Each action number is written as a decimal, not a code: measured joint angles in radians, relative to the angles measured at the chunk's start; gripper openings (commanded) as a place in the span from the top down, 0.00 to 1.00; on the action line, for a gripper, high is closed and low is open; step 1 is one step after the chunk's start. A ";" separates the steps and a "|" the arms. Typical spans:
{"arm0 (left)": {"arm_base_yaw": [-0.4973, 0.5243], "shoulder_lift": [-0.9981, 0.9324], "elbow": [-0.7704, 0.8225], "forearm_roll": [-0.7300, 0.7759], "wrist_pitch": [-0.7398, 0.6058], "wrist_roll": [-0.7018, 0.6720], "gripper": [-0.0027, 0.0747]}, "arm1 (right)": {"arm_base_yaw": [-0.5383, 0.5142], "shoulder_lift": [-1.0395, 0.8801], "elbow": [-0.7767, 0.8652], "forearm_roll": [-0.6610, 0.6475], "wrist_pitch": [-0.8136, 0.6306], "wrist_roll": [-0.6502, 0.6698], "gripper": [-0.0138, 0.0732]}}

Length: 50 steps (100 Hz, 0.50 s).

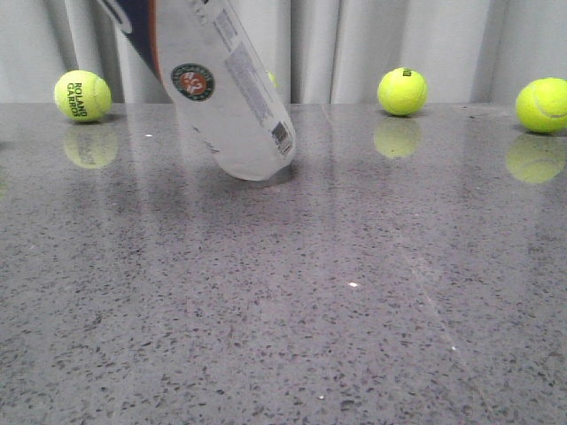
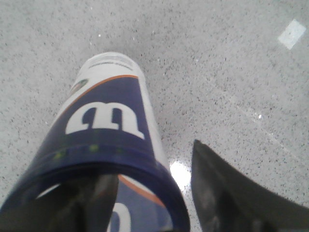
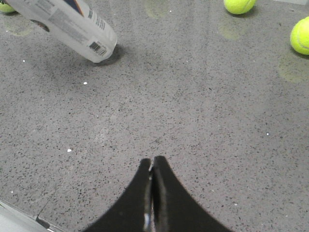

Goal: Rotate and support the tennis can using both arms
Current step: 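Lower the can's white end onto the table, standing it upright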

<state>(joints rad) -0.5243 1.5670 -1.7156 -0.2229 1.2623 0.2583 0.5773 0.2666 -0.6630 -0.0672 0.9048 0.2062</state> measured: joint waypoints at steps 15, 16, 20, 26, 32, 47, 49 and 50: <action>0.000 0.039 -0.060 -0.009 0.000 0.000 0.49 | 0.000 0.000 0.000 0.000 0.000 0.000 0.92; 0.000 0.044 -0.066 -0.011 0.000 0.000 0.49 | 0.000 0.000 0.000 0.000 0.000 0.000 0.92; 0.000 0.061 -0.084 -0.013 0.000 0.000 0.49 | 0.000 0.000 0.000 0.000 0.000 0.000 0.92; 0.000 0.086 -0.118 -0.021 0.000 0.000 0.49 | 0.000 0.000 0.000 0.000 0.000 0.000 0.92; 0.000 0.116 -0.155 -0.026 0.000 0.000 0.49 | 0.000 0.000 0.000 0.000 0.000 0.000 0.92; 0.000 0.184 -0.251 -0.048 0.000 0.000 0.49 | 0.000 0.000 0.000 0.000 0.000 0.000 0.92; 0.000 0.193 -0.264 -0.053 0.000 0.000 0.49 | 0.000 0.000 0.000 0.000 0.000 0.000 0.92; 0.000 0.196 -0.268 -0.054 0.000 0.000 0.49 | 0.000 0.000 0.000 0.000 0.000 0.000 0.92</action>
<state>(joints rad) -0.5243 1.7631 -1.9839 -0.2769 1.2623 0.2583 0.5773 0.2666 -0.6630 -0.0672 0.9048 0.2062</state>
